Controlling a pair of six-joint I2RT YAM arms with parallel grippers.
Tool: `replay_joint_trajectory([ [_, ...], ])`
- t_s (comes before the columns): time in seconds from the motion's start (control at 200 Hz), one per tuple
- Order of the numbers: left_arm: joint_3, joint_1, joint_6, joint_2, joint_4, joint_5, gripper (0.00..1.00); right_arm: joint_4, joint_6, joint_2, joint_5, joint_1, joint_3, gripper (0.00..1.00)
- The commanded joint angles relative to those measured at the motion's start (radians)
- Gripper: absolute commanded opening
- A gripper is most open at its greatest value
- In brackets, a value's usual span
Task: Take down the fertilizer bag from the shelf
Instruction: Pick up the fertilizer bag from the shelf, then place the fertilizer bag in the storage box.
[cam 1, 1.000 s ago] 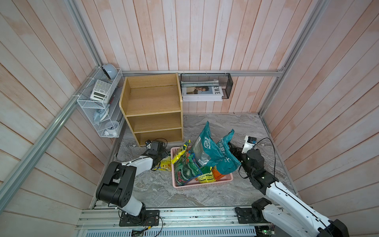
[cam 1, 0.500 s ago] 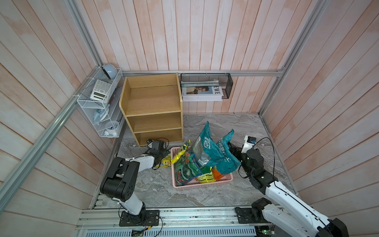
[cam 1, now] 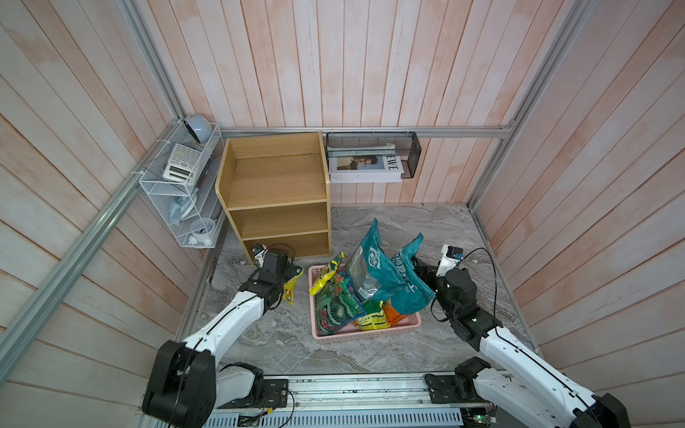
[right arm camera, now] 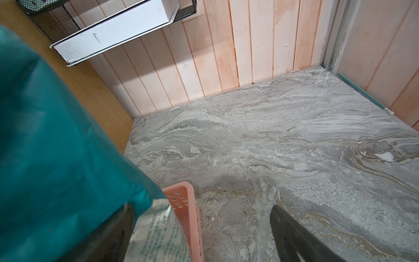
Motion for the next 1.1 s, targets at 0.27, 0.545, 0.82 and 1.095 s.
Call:
replay_joint_trajectory([
  [0.27,0.15,-0.378,-0.268,-0.294,-0.462,-0.374,0.0,-0.018,-0.014,-0.003,-0.017,0.01,0.002,0.98],
  [0.545,0.185,-0.583,-0.384,-0.169,-0.419,-0.471,0.0,-0.018,-0.014,-0.003,-0.012,0.01,-0.001,0.98],
  [0.82,0.151,-0.684,-0.483,-0.078,-0.286,-0.55,0.0,-0.016,-0.012,-0.003,-0.017,0.011,-0.002,0.98],
  [1.095,0.187,-0.717,-0.548,0.126,-0.177,-0.567,0.0,-0.019,-0.012,-0.014,-0.015,0.01,-0.007,0.98],
])
